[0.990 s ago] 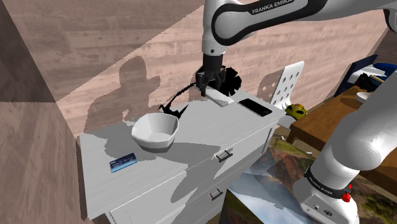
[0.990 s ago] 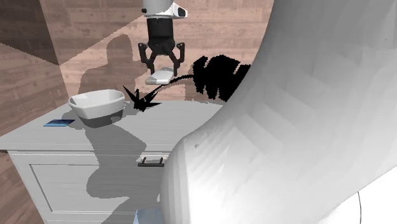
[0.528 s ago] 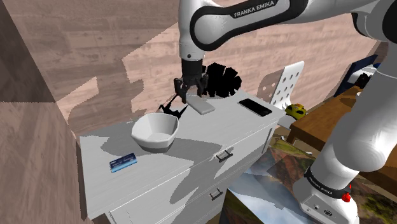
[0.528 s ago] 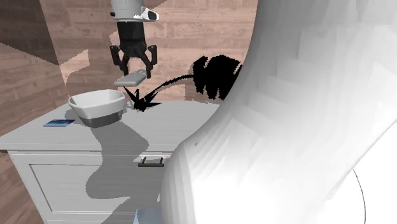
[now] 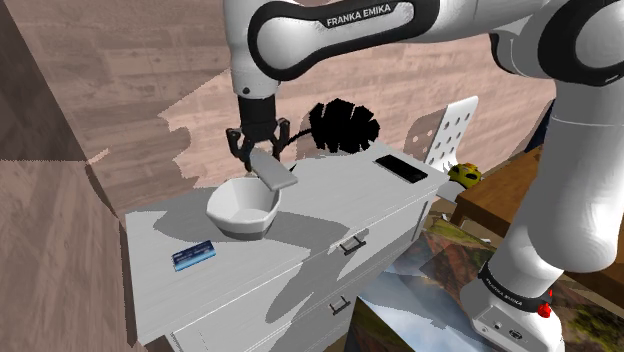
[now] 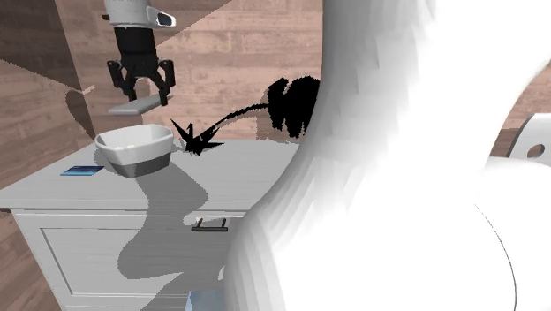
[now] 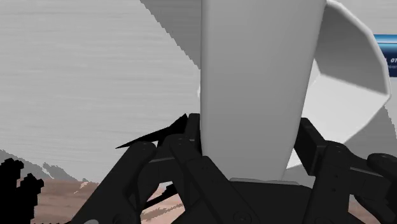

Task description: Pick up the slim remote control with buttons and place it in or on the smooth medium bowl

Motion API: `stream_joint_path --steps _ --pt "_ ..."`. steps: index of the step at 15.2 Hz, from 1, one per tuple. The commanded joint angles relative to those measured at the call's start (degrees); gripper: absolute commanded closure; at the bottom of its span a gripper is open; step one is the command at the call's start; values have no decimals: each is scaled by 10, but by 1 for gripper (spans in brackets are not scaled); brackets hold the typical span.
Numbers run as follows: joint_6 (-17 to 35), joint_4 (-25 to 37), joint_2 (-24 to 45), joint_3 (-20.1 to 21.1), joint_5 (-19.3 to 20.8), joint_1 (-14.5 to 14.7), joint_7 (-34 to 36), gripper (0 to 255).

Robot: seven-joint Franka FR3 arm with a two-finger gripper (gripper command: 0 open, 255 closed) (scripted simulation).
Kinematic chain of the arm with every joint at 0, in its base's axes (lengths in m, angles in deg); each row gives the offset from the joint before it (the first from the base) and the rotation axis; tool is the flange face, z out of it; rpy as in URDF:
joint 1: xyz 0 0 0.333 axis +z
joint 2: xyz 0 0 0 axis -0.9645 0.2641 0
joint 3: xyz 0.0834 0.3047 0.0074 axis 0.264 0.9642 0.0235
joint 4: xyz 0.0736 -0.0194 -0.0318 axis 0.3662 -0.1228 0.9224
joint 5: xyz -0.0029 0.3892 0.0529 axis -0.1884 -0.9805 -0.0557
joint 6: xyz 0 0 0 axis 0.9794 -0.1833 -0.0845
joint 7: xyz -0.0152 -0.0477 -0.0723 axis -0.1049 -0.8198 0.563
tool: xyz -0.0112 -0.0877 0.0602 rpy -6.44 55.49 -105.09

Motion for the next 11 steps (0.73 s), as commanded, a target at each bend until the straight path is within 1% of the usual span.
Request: stream_joint_path --steps 1,3,11 --pt "-18 54 41 6 17 23 28 255" --pt "-36 109 80 9 33 46 49 255" --pt "23 54 85 5 36 43 53 255"
